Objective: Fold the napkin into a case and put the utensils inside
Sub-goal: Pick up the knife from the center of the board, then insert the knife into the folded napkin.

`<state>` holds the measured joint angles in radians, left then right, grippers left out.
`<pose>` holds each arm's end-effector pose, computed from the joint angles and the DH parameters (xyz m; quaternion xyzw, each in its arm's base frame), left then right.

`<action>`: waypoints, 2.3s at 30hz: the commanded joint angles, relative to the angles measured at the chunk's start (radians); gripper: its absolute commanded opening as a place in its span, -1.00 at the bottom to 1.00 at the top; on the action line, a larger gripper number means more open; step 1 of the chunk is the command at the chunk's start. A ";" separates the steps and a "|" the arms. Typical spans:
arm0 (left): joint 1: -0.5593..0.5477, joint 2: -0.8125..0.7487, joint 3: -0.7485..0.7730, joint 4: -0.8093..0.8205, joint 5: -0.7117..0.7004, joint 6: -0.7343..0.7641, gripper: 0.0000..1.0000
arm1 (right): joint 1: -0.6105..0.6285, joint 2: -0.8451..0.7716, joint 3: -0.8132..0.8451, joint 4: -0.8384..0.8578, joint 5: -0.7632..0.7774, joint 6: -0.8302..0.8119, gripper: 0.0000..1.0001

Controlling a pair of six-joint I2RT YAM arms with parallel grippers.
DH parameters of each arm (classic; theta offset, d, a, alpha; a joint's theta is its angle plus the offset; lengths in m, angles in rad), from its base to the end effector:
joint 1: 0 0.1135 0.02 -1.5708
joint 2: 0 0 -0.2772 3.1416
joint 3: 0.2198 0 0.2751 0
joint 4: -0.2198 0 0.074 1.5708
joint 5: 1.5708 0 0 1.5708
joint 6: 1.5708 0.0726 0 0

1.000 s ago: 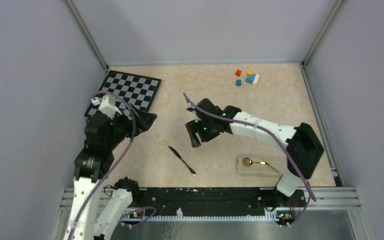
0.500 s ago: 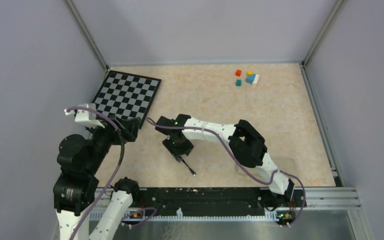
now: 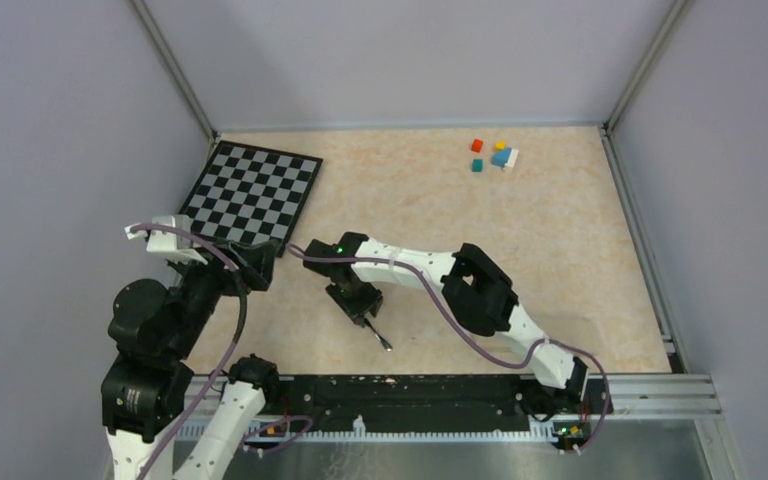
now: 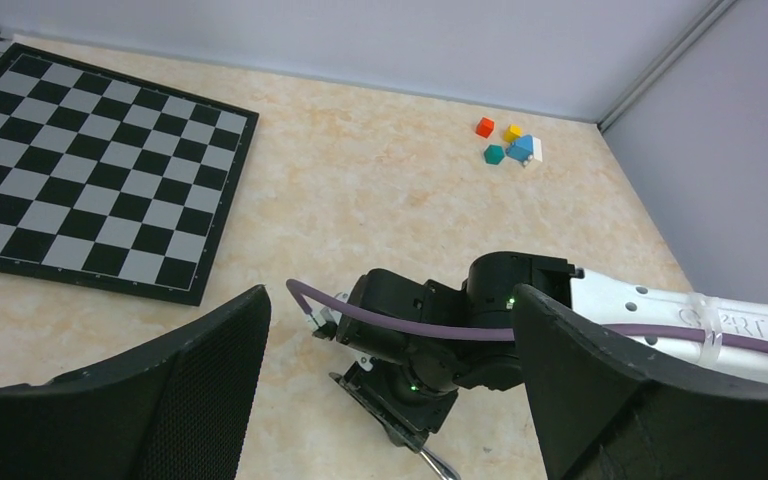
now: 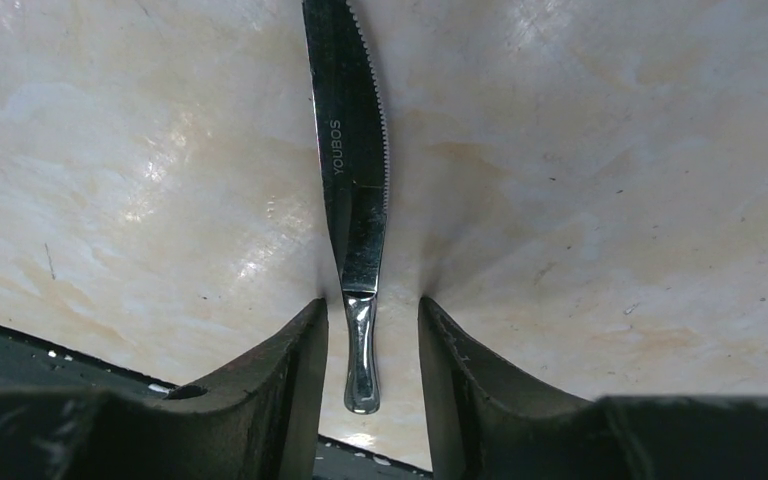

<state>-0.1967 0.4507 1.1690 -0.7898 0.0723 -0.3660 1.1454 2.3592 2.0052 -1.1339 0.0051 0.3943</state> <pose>0.0766 -0.0206 0.4456 -0.0373 0.7309 -0.2145 0.6468 0.2072 0.4565 0.1260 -0.3664 0.9295 0.0270 0.0315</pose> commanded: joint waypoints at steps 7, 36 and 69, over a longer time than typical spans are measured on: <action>-0.019 -0.010 0.037 0.022 -0.020 0.033 0.88 | 0.025 0.114 0.109 -0.040 0.005 -0.012 -0.39; -0.032 -0.021 0.023 0.025 -0.040 0.046 0.90 | 0.023 -0.390 -0.256 0.045 0.001 -0.389 -1.00; -0.038 -0.057 -0.093 0.119 0.056 0.013 0.89 | -0.205 -1.115 -1.073 0.065 -0.140 -0.999 -1.00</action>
<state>-0.2283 0.4118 1.0912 -0.7372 0.0978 -0.3420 0.9718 1.2842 0.9539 -1.0962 -0.0994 -0.5041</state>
